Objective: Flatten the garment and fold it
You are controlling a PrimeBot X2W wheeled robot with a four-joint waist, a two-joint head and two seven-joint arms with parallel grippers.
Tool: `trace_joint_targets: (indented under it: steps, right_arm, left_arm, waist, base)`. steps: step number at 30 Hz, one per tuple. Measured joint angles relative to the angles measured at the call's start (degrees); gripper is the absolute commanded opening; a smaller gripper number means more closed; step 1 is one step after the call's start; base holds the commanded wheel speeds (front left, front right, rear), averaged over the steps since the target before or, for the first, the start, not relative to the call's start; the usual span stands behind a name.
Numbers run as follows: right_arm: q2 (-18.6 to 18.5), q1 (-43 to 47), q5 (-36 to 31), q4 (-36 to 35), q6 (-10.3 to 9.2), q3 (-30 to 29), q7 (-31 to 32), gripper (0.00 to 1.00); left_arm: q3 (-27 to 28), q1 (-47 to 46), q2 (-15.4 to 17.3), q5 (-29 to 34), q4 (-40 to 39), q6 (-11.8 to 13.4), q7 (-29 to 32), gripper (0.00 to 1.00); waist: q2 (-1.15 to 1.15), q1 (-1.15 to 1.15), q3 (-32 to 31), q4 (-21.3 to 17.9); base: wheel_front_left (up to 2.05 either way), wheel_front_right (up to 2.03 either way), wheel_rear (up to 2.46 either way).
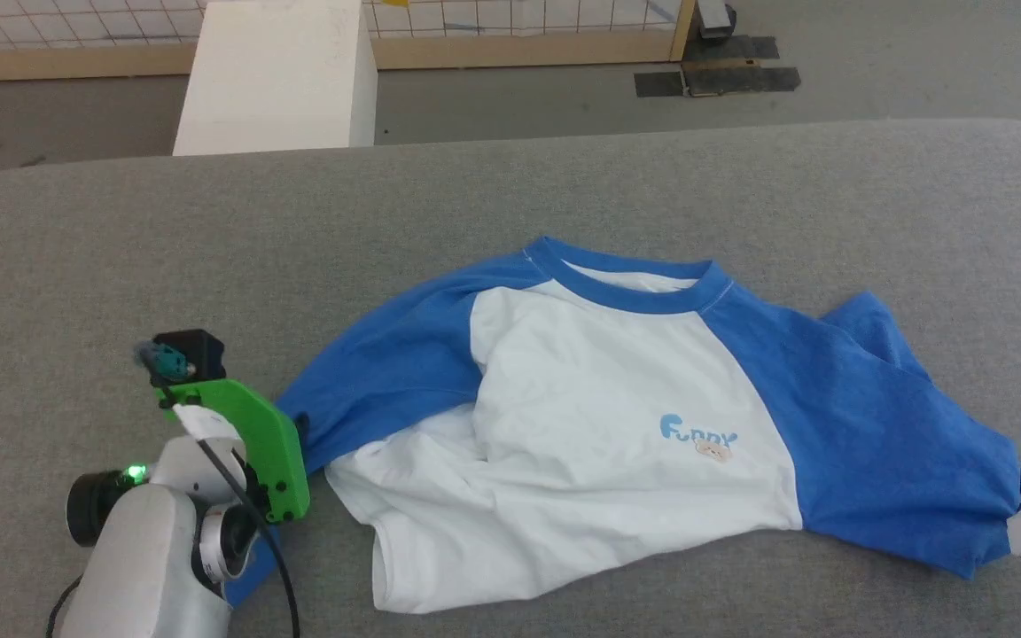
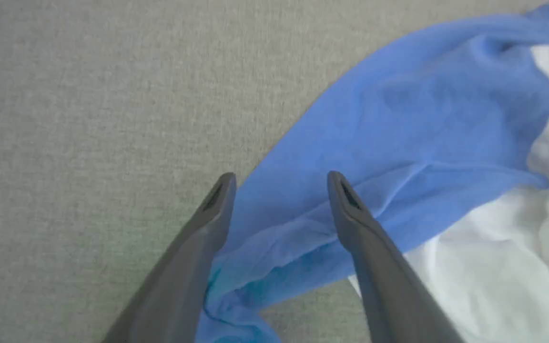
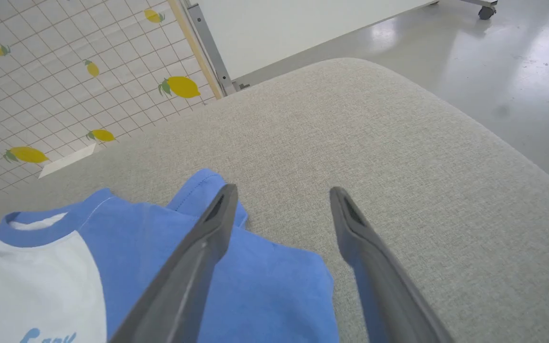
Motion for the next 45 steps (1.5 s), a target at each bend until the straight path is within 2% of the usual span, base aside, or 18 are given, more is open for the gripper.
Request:
trace_joint_targets:
  steps: [2, 5, 6, 7, 9, 12, 17, 20, 24, 25, 26, 28, 30, 33, 36, 41, 45]
  right_arm:
    - [0.0, 0.0, 0.3, 0.8, 0.0, 0.0, -0.7, 1.0]
    - [0.0, 0.0, 0.7, 1.9, 0.0, 0.1, -1.8, 1.0]
    - [0.0, 0.1, 0.9, 2.0, 0.0, 0.0, -2.1, 1.0]
    - [0.0, 0.1, 1.0, 2.2, 0.0, -0.1, -2.2, 1.0]
    - [0.0, 0.1, 1.0, 2.5, 0.0, -0.2, -2.6, 1.0]
    - [0.0, 0.0, 1.0, 2.6, 0.0, 0.1, -2.7, 1.0]
    - [0.0, 0.0, 0.6, 2.7, 0.0, 1.1, -2.7, 1.0]
    - [0.0, 0.0, 0.6, 2.8, 0.0, 1.9, -2.7, 1.0]
    - [0.0, 0.1, 0.6, 3.1, 0.0, 2.6, -2.5, 1.0]
    - [0.0, 0.1, 0.6, 3.1, 0.0, 2.7, -2.5, 1.0]
    - [0.0, 0.2, 0.6, 3.2, 0.0, 2.8, -2.4, 1.0]
    - [0.0, 0.3, 0.5, 3.2, 0.0, 2.8, -2.0, 1.0]
    - [0.0, 0.3, 0.5, 3.1, 0.0, 3.0, -1.6, 1.0]
    - [0.0, 0.3, 0.1, 2.4, 0.0, 3.4, -1.0, 1.0]
    - [0.0, 0.3, 0.0, 1.6, 0.0, 3.8, -0.1, 1.0]
    - [0.0, 0.2, 0.1, 0.9, 0.0, 4.7, 0.9, 1.0]
    - [0.0, -0.1, 0.2, 0.5, 0.0, 5.7, 0.9, 1.0]
  left_arm:
    - [-1.5, 0.4, 1.0, 0.8, 0.8, 0.0, 4.5, 1.0]
    - [-2.0, 1.2, 1.0, 0.0, 0.8, -0.4, 7.3, 1.0]
    - [-2.0, 1.3, 1.0, -0.2, 0.6, -0.4, 7.6, 0.34]
    - [-1.9, 1.6, 0.8, -0.8, 0.4, -0.7, 7.6, 0.0]
    - [-1.2, 2.1, 0.5, -2.5, -0.1, -0.8, 6.9, 0.0]
    - [2.1, 2.8, -0.9, -4.4, -0.7, -0.6, 1.2, 0.0]
    - [13.8, 3.1, -1.2, -8.8, -2.9, 4.0, -9.8, 0.0]
    - [19.7, 5.0, -0.5, -11.0, -3.5, 5.9, -13.0, 0.0]
    - [22.6, 10.1, -1.2, -12.8, -2.1, 7.0, -14.1, 0.0]
    - [22.5, 11.0, -1.6, -13.0, -1.8, 7.0, -14.1, 0.32]
    - [22.4, 11.8, -2.4, -13.4, -1.6, 6.9, -14.1, 0.98]
    - [22.3, 12.3, -3.6, -14.0, -1.6, 6.6, -14.9, 1.0]
    - [22.2, 12.1, -3.6, -14.0, -3.1, 5.3, -16.8, 1.0]
    - [20.6, 10.4, -1.8, -12.4, -7.6, 2.8, -20.2, 1.0]
    - [16.2, 6.4, 1.2, -8.8, -11.4, 0.1, -20.6, 1.0]
    - [3.2, -1.9, 4.1, -2.9, -9.0, -6.2, -12.7, 1.0]
    - [-2.9, -6.9, 5.5, -0.5, -2.5, -8.6, -6.0, 1.0]
  waist:
    - [0.0, 0.0, 0.5, -0.4]
    - [0.0, 0.0, 1.2, -0.8]
    - [0.0, 0.0, 1.4, -0.9]
    - [0.0, 0.0, 1.6, -0.9]
    - [0.0, 0.0, 1.9, -0.6]
    - [0.0, 0.0, 2.1, 0.3]
    - [0.0, 0.0, 1.9, 2.0]
    - [0.0, 0.0, 1.6, 2.9]
    - [0.0, 0.0, 1.3, 4.0]
    - [0.0, 0.0, 1.2, 4.3]
    - [0.0, 0.0, 1.1, 4.6]
    - [0.0, 0.0, 1.0, 5.1]
    - [0.0, 0.0, 0.8, 5.5]
    - [0.0, 0.0, 0.5, 6.1]
    - [0.0, 0.0, 0.6, 6.3]
    - [0.0, 0.0, 2.1, 6.3]
    - [0.0, 0.0, 3.3, 5.8]
  base:
    - [0.0, 0.0, 0.0]
    - [0.0, 0.0, 0.0]
    - [0.0, 0.0, 0.0]
    - [0.0, 0.0, 0.0]
    - [0.0, 0.0, 0.0]
    - [0.0, 0.0, 0.0]
    - [0.0, 0.0, 0.0]
    - [0.0, 0.0, 0.0]
    - [0.0, 0.0, 0.0]
    - [0.0, 0.0, 0.0]
    - [0.0, 0.0, 0.0]
    - [0.0, 0.0, 0.0]
    - [0.0, 0.0, 0.0]
    - [0.0, 0.0, 0.0]
    - [0.0, 0.0, 0.0]
    - [0.0, 0.0, 0.0]
    - [0.0, 0.0, 0.0]
